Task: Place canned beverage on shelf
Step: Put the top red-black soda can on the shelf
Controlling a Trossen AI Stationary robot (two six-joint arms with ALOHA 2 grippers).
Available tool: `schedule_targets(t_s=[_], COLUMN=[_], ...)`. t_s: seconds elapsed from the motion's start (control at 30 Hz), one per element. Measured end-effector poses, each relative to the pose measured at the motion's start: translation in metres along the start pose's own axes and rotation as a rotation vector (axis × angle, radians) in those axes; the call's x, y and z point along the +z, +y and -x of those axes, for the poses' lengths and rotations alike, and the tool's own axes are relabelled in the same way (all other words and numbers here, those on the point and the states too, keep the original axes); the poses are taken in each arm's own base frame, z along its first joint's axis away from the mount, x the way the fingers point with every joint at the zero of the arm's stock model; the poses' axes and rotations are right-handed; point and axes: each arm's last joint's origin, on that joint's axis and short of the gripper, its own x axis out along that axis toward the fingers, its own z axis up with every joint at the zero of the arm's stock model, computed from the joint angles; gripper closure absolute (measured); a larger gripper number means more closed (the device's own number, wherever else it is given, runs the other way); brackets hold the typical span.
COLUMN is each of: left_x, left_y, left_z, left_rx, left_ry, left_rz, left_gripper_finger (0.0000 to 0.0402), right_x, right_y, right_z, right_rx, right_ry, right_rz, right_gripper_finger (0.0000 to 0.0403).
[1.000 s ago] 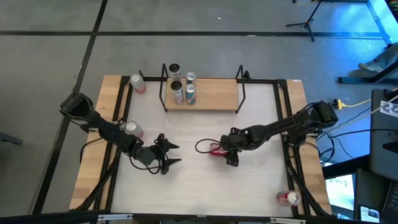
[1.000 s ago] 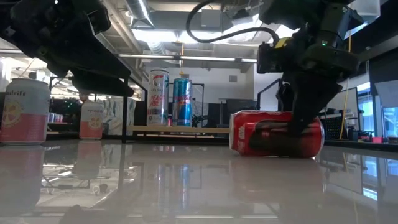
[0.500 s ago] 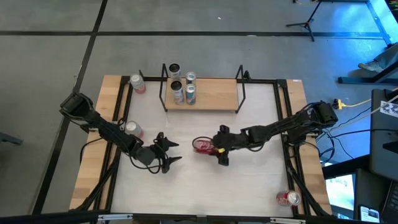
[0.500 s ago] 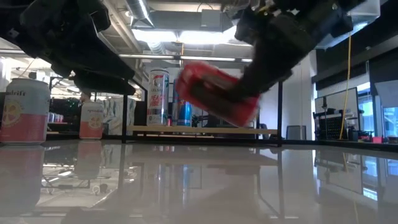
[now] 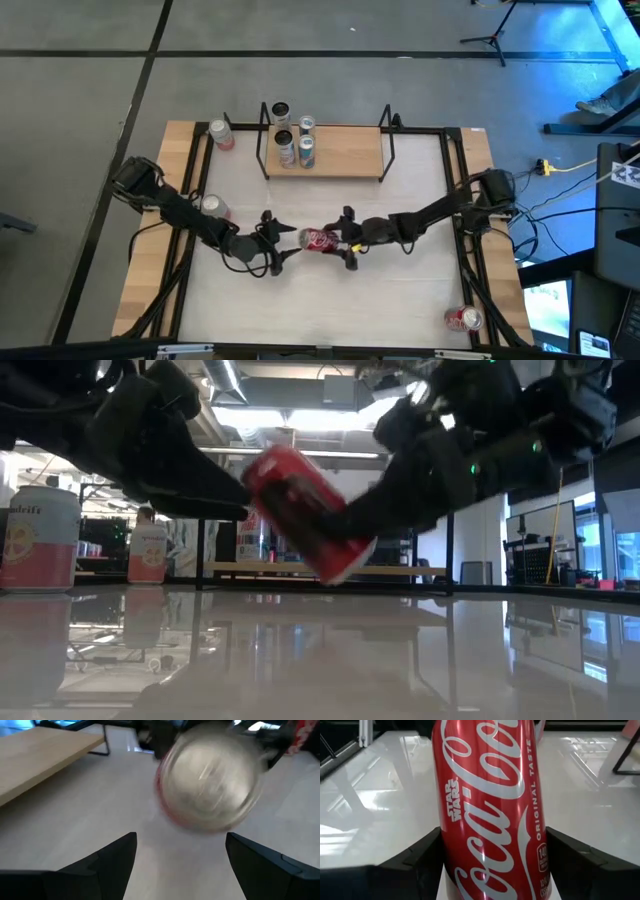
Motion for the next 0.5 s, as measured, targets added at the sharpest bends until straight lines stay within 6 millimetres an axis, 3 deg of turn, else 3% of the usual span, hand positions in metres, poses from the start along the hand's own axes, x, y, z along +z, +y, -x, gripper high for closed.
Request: schedule_targets(t_s=[0.2,0.5], left_x=[0.000,-0.001], left_y=[0.000,0.002], left_z=[-0.001,-0.002], left_rx=[-0.026,-0.042], left_ry=[0.017,0.041], left_rz=[-0.007,-0.008], left_gripper_finger=[0.0105,0.0104], right_x=[-0.016,-0.014], right_y=[0.001,0.004], right_z=[-0.015,-0.035], right_rx=[0.005,-0.001], right_ry=[0.003,-0.005], right_rz=[0.007,0.043], right_gripper_finger=[0.0114,0.0113])
